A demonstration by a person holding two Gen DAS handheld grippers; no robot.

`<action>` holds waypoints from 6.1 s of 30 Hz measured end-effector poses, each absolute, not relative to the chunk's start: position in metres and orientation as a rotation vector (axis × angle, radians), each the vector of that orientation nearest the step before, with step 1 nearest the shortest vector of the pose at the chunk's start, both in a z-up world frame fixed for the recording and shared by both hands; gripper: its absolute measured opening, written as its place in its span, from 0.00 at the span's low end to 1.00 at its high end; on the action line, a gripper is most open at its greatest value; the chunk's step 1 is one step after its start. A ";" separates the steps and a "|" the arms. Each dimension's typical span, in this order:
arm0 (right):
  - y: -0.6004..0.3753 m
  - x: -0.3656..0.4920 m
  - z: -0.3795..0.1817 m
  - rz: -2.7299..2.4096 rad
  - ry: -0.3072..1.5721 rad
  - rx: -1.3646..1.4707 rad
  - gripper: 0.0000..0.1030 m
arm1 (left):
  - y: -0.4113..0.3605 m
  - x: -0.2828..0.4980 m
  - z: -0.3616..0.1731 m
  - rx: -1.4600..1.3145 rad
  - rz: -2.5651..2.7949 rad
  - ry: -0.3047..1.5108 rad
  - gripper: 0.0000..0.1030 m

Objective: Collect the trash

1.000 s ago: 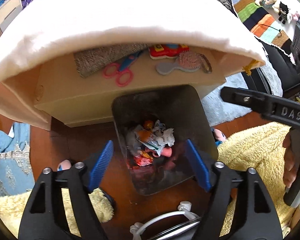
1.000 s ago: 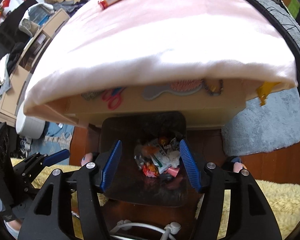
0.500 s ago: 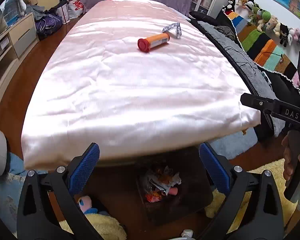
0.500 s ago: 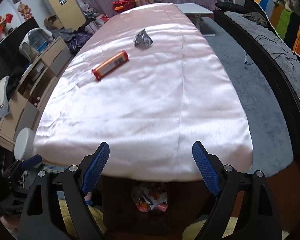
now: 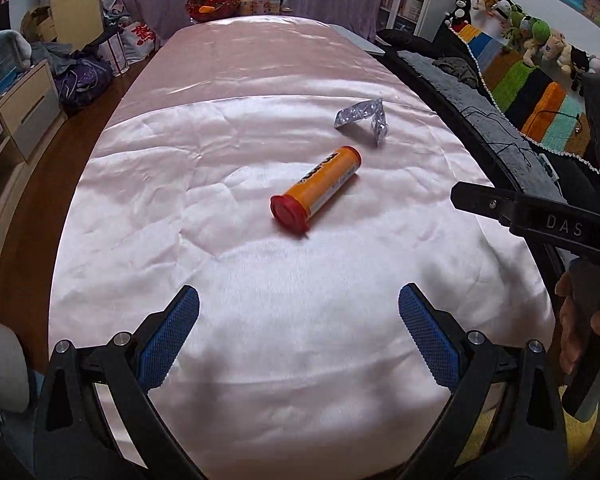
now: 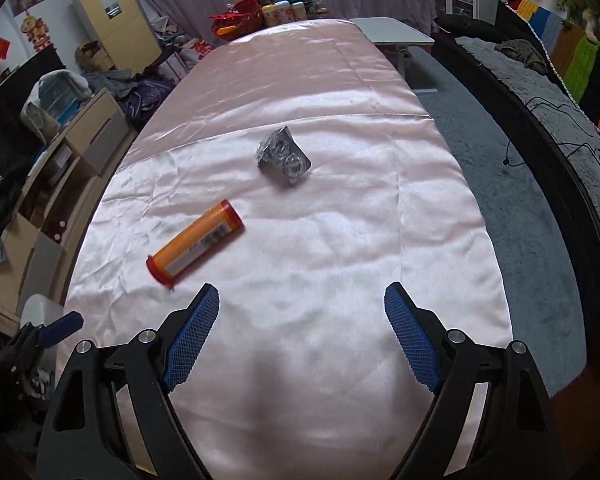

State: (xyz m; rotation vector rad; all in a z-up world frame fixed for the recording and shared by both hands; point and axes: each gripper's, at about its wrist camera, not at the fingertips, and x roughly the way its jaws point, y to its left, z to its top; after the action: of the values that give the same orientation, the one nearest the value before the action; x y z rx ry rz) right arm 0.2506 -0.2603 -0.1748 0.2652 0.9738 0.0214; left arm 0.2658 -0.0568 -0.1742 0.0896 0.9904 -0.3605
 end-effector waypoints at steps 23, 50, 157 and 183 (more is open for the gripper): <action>-0.236 0.406 -0.206 0.060 1.003 0.158 0.57 | -0.102 0.362 -0.214 0.158 -0.421 1.011 0.68; -0.251 0.236 -0.127 0.123 0.864 0.194 0.39 | -0.052 0.235 -0.146 0.063 -0.432 0.943 0.25; -0.213 -0.042 0.013 -0.190 0.401 0.041 0.97 | 0.005 -0.007 0.026 0.056 -0.156 0.407 0.92; -0.205 -0.042 0.015 -0.173 0.397 0.041 0.97 | 0.007 -0.013 0.031 0.051 -0.166 0.386 0.92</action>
State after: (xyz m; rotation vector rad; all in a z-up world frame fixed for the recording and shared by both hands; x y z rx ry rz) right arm -0.0423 -0.2049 0.0147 0.0413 0.3969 -0.1729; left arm -0.0131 0.0069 0.0305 0.0508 0.3863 -0.1660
